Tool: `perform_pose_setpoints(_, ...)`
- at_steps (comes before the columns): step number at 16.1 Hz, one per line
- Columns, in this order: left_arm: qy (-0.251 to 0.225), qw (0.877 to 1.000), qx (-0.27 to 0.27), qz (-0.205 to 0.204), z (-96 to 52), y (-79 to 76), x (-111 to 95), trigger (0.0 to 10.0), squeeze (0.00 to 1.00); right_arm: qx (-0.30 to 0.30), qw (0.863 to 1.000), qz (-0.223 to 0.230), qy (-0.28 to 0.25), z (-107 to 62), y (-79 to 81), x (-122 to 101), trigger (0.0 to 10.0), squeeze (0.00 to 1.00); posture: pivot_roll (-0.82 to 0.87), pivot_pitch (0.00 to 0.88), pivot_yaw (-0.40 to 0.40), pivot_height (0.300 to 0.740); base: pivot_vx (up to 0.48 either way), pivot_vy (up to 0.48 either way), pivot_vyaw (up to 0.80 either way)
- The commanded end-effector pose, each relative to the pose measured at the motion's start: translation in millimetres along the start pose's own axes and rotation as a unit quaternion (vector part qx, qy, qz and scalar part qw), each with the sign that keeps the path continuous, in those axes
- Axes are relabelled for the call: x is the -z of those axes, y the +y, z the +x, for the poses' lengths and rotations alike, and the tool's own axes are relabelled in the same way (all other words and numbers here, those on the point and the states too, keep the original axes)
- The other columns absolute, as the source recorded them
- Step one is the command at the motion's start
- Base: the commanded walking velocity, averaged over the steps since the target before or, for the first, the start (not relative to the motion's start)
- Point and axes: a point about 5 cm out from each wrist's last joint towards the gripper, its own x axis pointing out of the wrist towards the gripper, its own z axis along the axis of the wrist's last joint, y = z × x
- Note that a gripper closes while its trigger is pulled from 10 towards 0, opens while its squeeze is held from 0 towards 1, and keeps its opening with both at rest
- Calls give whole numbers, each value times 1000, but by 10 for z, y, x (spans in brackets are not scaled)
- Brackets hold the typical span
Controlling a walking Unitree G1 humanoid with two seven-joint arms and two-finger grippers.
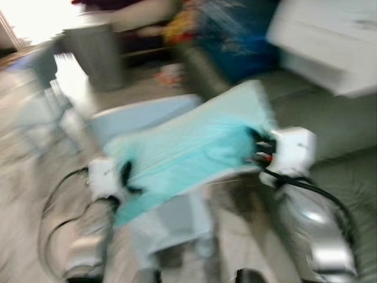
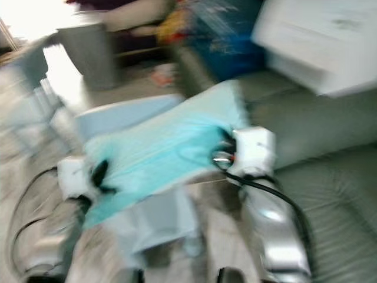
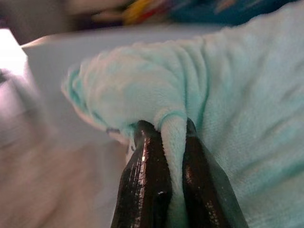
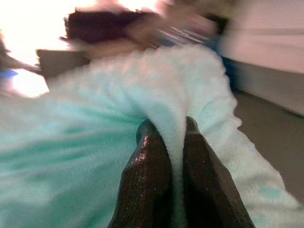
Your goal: Move the pillow to the sofa
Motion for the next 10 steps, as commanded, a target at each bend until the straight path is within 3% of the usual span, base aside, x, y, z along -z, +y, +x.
perform_pose_setpoints(1,15,1000,-18,7,-82,116,78,10000,0,0,1000,3,-27,44,30,-121,10000,0,-171,0,55,700,0,0,0)
perform_pose_setpoints(4,14,1000,-20,5,-77,113,77,10000,0,-1,1000,5,-29,58,31,-130,10000,0,-169,0,52,739,0,0,0)
perform_pose_setpoints(10,16,1000,-21,5,-81,119,83,10000,0,-3,1000,7,-29,70,38,-132,10000,0,-166,0,52,740,0,0,0)
